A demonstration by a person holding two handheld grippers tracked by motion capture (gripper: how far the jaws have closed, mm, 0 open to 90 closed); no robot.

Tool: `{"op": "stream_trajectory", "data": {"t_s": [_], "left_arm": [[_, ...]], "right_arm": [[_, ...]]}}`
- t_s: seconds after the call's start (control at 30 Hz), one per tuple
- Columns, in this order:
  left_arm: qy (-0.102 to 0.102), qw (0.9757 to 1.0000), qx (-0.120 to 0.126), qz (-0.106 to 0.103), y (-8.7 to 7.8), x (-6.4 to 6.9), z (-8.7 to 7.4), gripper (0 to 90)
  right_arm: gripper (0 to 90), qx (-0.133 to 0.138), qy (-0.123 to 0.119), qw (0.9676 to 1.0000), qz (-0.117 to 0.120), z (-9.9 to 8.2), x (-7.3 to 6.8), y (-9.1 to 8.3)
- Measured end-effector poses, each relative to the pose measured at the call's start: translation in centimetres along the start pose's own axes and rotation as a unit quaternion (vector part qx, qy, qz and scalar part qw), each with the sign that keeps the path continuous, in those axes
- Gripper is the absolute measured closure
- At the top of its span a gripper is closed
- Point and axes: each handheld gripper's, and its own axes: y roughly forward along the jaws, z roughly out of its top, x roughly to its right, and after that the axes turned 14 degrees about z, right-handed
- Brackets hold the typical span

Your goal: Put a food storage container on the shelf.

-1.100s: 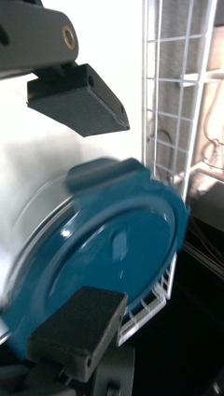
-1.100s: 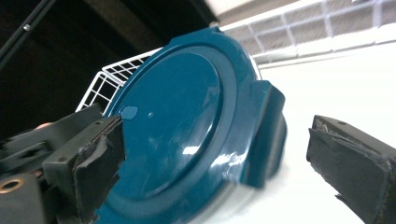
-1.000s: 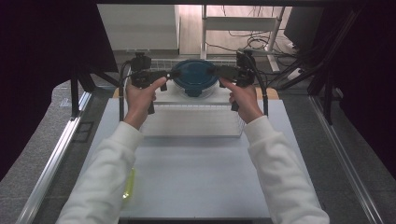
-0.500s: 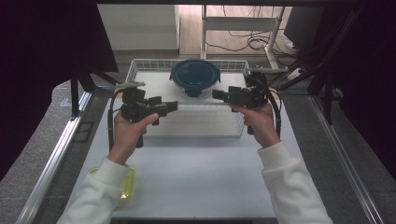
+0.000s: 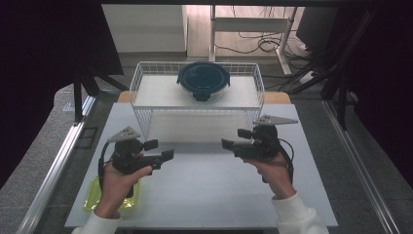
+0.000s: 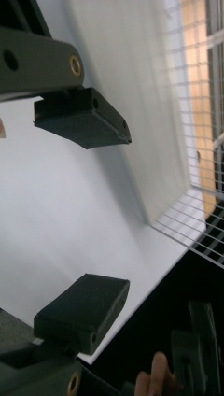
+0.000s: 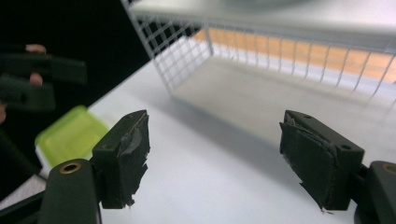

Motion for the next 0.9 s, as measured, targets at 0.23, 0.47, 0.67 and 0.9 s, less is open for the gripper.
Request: {"op": "stream_trajectory", "data": {"t_s": [0.23, 0.47, 0.67, 0.9], "left_arm": [[0.024, 0.9994, -0.024, 0.011, -0.3, -0.3, -3.9, 28.0], [0.041, 0.9988, -0.024, 0.008, -1.2, -0.9, -5.3, 28.0], [0.041, 0.9987, -0.028, 0.012, -1.1, -1.5, -6.1, 27.5], [0.04, 0.9981, -0.035, 0.031, -1.0, -2.0, -6.4, 25.3]], "right_arm": [[23.2, -0.01, -0.019, 0.9997, -0.013, -3.8, -0.6, -0.8], [24.9, -0.013, -0.013, 0.9998, -0.003, -5.6, 0.0, -1.9], [25.8, -0.012, -0.003, 0.9999, -0.011, -6.7, 0.5, -2.3], [27.3, -0.009, -0.006, 0.9998, -0.016, -7.2, 0.4, -2.0]]}}
